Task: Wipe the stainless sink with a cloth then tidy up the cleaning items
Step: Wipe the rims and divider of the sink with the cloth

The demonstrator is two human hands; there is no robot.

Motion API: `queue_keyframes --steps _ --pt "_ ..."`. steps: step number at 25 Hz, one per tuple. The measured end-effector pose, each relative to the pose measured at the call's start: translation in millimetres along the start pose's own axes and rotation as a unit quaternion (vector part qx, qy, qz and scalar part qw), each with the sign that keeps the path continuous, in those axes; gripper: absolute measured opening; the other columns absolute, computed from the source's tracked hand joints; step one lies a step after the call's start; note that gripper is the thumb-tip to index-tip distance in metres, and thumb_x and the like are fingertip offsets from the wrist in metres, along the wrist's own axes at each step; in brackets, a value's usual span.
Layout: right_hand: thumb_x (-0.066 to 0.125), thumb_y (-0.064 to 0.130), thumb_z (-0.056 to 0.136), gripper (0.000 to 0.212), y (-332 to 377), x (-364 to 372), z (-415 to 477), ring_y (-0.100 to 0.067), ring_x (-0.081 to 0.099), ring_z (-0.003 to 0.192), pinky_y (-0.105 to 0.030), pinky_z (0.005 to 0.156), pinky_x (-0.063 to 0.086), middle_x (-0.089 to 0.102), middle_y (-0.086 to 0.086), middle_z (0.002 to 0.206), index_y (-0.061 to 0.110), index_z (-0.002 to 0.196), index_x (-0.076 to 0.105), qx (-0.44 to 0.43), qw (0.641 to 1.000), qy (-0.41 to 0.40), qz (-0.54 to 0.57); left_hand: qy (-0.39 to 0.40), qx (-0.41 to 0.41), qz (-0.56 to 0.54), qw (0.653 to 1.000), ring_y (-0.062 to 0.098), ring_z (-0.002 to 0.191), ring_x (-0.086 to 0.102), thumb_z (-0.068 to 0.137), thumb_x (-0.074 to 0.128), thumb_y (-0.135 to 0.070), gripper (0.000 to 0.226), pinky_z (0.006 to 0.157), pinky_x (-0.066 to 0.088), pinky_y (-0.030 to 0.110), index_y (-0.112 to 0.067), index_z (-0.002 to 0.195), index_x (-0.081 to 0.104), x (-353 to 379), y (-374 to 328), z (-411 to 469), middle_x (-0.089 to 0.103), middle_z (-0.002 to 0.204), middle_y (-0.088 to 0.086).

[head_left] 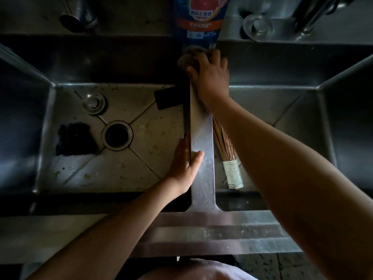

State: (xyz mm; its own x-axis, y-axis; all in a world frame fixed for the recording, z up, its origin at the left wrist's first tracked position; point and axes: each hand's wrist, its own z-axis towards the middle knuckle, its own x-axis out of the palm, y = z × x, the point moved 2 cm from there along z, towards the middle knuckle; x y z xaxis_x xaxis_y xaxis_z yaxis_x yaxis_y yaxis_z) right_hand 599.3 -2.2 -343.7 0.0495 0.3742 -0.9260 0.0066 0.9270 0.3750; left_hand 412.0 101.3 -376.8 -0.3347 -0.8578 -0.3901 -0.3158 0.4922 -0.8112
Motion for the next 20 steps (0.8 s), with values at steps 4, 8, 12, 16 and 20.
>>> queue_keyframes --steps 4,8,12,16,20 --pt "0.043 0.039 0.092 0.040 -0.8 -9.0 -20.5 -0.032 0.037 0.116 -0.043 0.096 0.039 0.035 -0.013 0.133 0.022 0.128 0.043 0.011 0.998 0.013 0.057 0.001 -0.008 0.053 0.999 0.025 0.140 0.017 0.092 0.042 -0.042 0.067 0.116 0.017 0.041 -0.014 0.146 0.013 -5.3 -3.5 -1.7 0.017 0.152 0.012" --pt "0.048 0.038 0.091 0.040 -6.3 -20.3 -72.4 -0.029 0.044 0.111 -0.043 0.091 0.047 0.036 -0.009 0.126 0.029 0.129 0.041 0.025 0.992 0.050 0.112 -0.025 -0.008 0.018 0.999 0.028 0.133 0.031 0.085 0.048 -0.048 0.069 0.110 0.028 0.043 -0.011 0.140 0.028 -16.0 -13.6 -11.8 0.033 0.144 0.015" --pt "0.056 0.037 0.087 0.038 -16.1 -36.8 -103.8 -0.024 0.050 0.099 -0.029 0.080 0.041 0.042 -0.007 0.121 0.027 0.123 0.051 0.039 0.983 0.071 0.165 -0.067 -0.027 -0.022 0.997 0.021 0.134 0.028 0.090 0.050 -0.039 0.064 0.111 0.025 0.036 -0.014 0.142 0.022 -33.7 -17.7 -25.3 0.026 0.147 0.007" --pt "0.055 0.040 0.087 0.031 -2.8 -54.8 -120.8 -0.015 0.045 0.087 -0.026 0.076 0.037 0.041 0.002 0.107 0.022 0.112 0.058 0.060 0.966 0.057 0.244 -0.087 -0.032 -0.033 0.995 0.020 0.136 0.026 0.091 0.043 -0.042 0.060 0.109 0.027 0.036 -0.022 0.142 0.019 -60.9 -18.2 -39.7 0.021 0.151 0.001" --pt "0.055 0.039 0.088 0.029 33.5 -69.6 -133.6 -0.011 0.045 0.084 -0.023 0.075 0.035 0.041 0.003 0.105 0.022 0.111 0.057 0.046 0.953 0.060 0.293 -0.139 0.017 -0.049 0.989 0.008 0.127 0.029 0.092 0.043 -0.040 0.048 0.098 0.026 0.025 -0.025 0.136 0.030 -89.7 -26.0 -62.9 0.031 0.145 -0.001"
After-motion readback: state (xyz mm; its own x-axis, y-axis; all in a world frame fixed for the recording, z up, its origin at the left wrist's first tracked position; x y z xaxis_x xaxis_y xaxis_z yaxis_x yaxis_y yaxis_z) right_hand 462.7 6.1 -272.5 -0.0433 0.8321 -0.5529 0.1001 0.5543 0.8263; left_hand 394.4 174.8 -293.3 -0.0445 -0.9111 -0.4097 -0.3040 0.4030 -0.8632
